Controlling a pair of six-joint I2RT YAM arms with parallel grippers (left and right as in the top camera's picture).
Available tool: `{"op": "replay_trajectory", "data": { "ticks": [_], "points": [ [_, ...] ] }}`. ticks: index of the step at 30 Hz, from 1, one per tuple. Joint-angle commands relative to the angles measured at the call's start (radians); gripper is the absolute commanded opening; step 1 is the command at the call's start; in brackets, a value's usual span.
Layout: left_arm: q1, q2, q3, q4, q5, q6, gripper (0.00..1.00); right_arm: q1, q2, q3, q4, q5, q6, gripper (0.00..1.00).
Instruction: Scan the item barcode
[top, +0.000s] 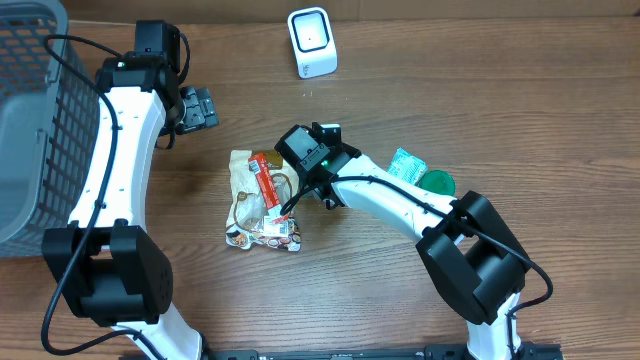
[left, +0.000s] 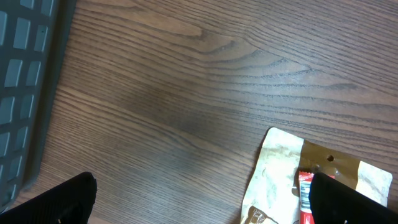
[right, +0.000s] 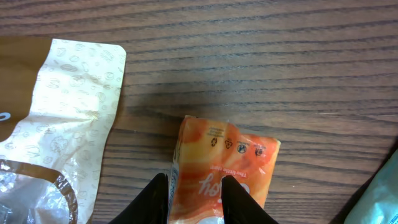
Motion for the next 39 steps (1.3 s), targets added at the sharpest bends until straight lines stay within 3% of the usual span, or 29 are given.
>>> {"op": "replay_trajectory", "data": {
  "ticks": [1,14,25,39],
  "points": [
    [-0.004,-0.018,0.016,-0.002,-0.010,0.023,1.00,0.004,-0.042,0.018,0.011,-0.003,0.011,0.30],
    [-0.004,-0.018,0.016,-0.002,-0.010,0.023,1.00,0.004,0.016,0.014,-0.001,-0.003,0.011,0.33],
    [-0.004,-0.018,0.016,-0.002,-0.010,0.023,0.99,0.003,0.041,0.014,-0.025,-0.003,0.003,0.24],
    [-0.004,-0.018,0.016,-0.002,-0.010,0.023,1.00,-0.023,0.037,0.126,-0.183,0.001,-0.132,0.33]
  ]
}}
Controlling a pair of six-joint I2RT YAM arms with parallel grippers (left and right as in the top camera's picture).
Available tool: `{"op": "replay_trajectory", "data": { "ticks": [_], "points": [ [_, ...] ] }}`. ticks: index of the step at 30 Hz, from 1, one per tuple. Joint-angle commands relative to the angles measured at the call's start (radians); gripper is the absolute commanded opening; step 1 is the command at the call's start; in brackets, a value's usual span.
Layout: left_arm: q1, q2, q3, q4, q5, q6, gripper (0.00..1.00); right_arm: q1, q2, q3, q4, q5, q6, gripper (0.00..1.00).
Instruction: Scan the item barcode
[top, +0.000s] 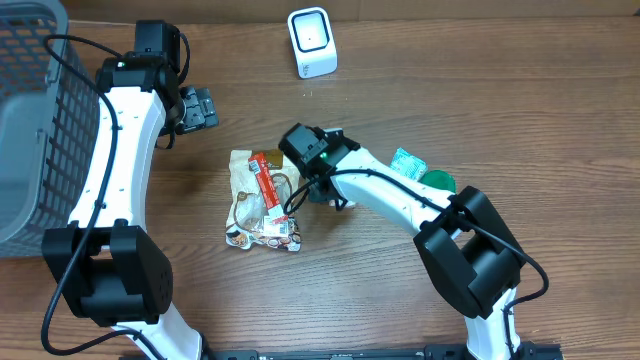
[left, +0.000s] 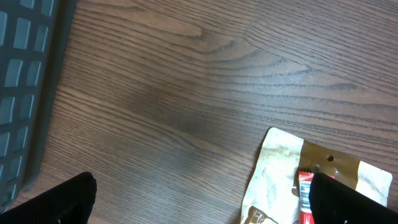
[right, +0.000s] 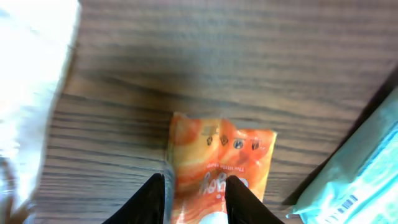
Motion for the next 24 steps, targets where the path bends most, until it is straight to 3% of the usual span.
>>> {"op": "replay_trajectory", "data": {
  "ticks": [1,24],
  "points": [
    [-0.004,-0.018,0.016,-0.002,-0.010,0.023,1.00,-0.004,0.005,0.064,-0.017,0.002,-0.037,0.33],
    [-0.004,-0.018,0.016,-0.002,-0.010,0.023,1.00,0.005,0.068,0.055,-0.056,-0.043,-0.029,0.33]
  ]
}}
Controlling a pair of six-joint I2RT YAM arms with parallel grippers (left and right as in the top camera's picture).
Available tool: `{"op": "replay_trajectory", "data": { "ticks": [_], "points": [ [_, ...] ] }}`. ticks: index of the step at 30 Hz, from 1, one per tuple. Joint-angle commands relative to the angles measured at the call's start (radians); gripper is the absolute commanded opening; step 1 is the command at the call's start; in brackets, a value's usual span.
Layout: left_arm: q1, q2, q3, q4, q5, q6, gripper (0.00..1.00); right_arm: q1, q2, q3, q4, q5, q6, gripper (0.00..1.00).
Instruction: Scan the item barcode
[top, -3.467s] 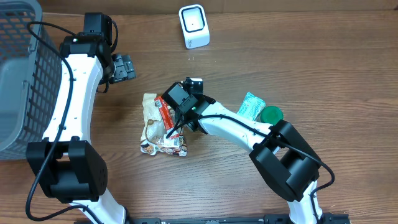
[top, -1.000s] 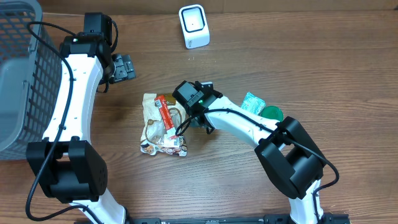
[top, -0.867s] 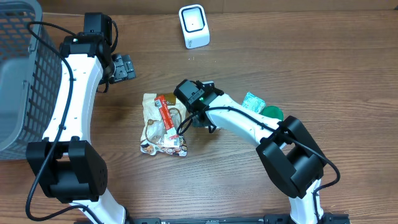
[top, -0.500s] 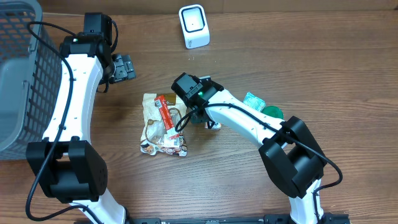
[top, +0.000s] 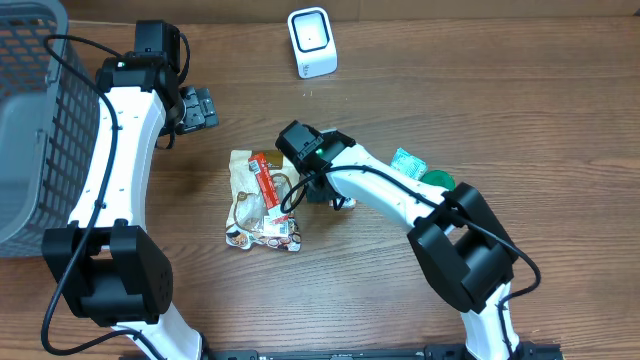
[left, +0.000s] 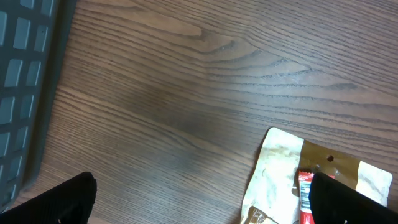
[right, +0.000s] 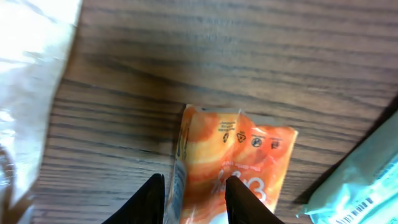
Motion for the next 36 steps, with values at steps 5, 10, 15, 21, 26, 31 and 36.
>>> {"op": "replay_trajectory", "data": {
  "ticks": [5,10,15,21,26,31,36],
  "points": [
    [-0.004,-0.018,0.016,-0.002,-0.010,0.023,1.00,0.004,0.037,0.011,-0.018,-0.005,0.000,0.32],
    [-0.004,-0.018,0.016,-0.002,-0.010,0.023,1.00,0.004,0.035,0.018,-0.024,-0.005,-0.001,0.04],
    [-0.004,-0.018,0.016,-0.002,-0.010,0.023,1.00,-0.018,-0.002,0.074,-0.046,-0.013,-0.001,0.04],
    [-0.004,-0.018,0.016,-0.002,-0.010,0.023,1.00,-0.093,-0.091,0.139,-0.020,-0.248,-0.006,0.04],
    [-0.004,-0.018,0.016,-0.002,-0.010,0.023,1.00,-0.212,-0.097,0.125,0.061,-0.618,-0.010,0.04],
    [-0.004,-0.018,0.016,-0.002,-0.010,0.023,0.99,-0.320,-0.095,-0.011,0.267,-0.959,-0.008,0.04],
    [-0.004,-0.018,0.016,-0.002,-0.010,0.023,1.00,-0.369,-0.095,-0.238,0.573,-1.171,0.038,0.04]
  ]
}}
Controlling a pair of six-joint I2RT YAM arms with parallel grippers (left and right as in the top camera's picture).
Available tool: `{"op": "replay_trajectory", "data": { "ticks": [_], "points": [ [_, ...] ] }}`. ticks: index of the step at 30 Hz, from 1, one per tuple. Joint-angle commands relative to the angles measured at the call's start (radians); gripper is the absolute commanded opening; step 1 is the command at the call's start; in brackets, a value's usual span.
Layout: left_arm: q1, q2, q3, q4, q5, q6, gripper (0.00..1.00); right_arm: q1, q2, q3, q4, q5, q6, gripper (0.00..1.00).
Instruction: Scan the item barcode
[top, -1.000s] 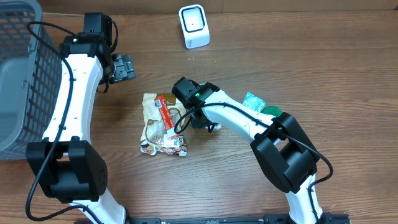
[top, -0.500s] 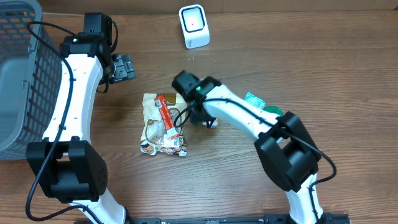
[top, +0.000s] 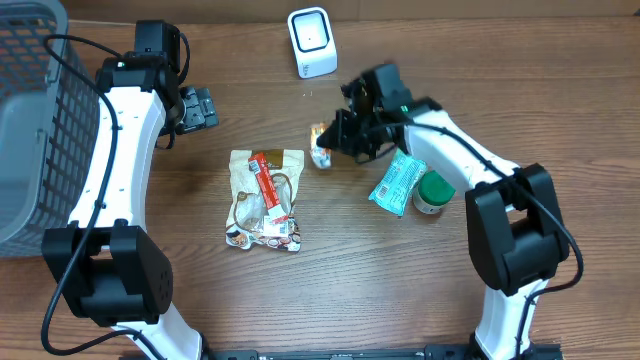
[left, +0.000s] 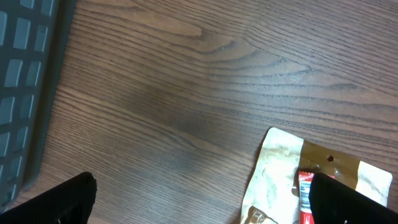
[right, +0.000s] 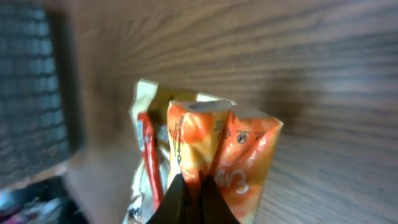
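A small orange packet (top: 321, 146) (right: 219, 147) hangs off the table, pinched at one edge by my right gripper (top: 333, 138) (right: 192, 190), which is shut on it. The white barcode scanner (top: 311, 42) stands at the back of the table, beyond the packet. My left gripper (top: 197, 107) (left: 202, 200) is open at the upper left over bare wood, holding nothing. Its dark fingertips (left: 67, 198) show at the bottom corners of the left wrist view.
A cream snack bag with a red strip (top: 264, 196) (left: 280, 180) (right: 147, 155) lies mid-table. A teal packet (top: 397, 183) and a green lid (top: 433, 191) lie to its right. A grey mesh basket (top: 28, 120) (left: 18, 56) fills the left edge.
My right gripper was open astride the orange packet lying beside the cream bag. Now it is shut on the packet and holds it raised farther back, nearer the scanner. The left arm is unchanged.
At all three earlier moments my right gripper stood open over the orange packet on the table, shifting slightly around it. By now it has shut on the packet and holds it up, away from the cream bag. The left arm stayed put throughout.
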Motion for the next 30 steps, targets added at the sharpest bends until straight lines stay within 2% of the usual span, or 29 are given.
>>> {"op": "replay_trajectory", "data": {
  "ticks": [1,8,11,19,25,26,30],
  "points": [
    [-0.004,-0.018,0.016,-0.002,-0.010,0.023,0.99,-0.014,-0.024,-0.151,0.140,-0.255,0.059,0.04],
    [-0.004,-0.018,0.016,-0.002,-0.010,0.023,1.00,-0.024,-0.024,-0.401,0.542,-0.266,0.236,0.04],
    [-0.004,-0.018,0.016,-0.002,-0.010,0.023,1.00,-0.024,-0.024,-0.440,0.610,-0.263,0.256,0.04],
    [-0.004,-0.018,0.016,-0.002,-0.010,0.023,1.00,-0.007,-0.024,-0.452,0.602,-0.168,0.255,0.04],
    [-0.004,-0.018,0.016,-0.002,-0.010,0.023,1.00,-0.006,-0.024,-0.452,0.602,-0.156,0.254,0.19],
    [-0.004,-0.018,0.016,-0.002,-0.010,0.023,1.00,-0.006,-0.024,-0.452,0.602,-0.156,0.254,0.26],
    [-0.004,-0.018,0.016,-0.002,-0.010,0.023,1.00,-0.006,-0.025,-0.452,0.602,-0.159,0.255,0.33]
  ]
}}
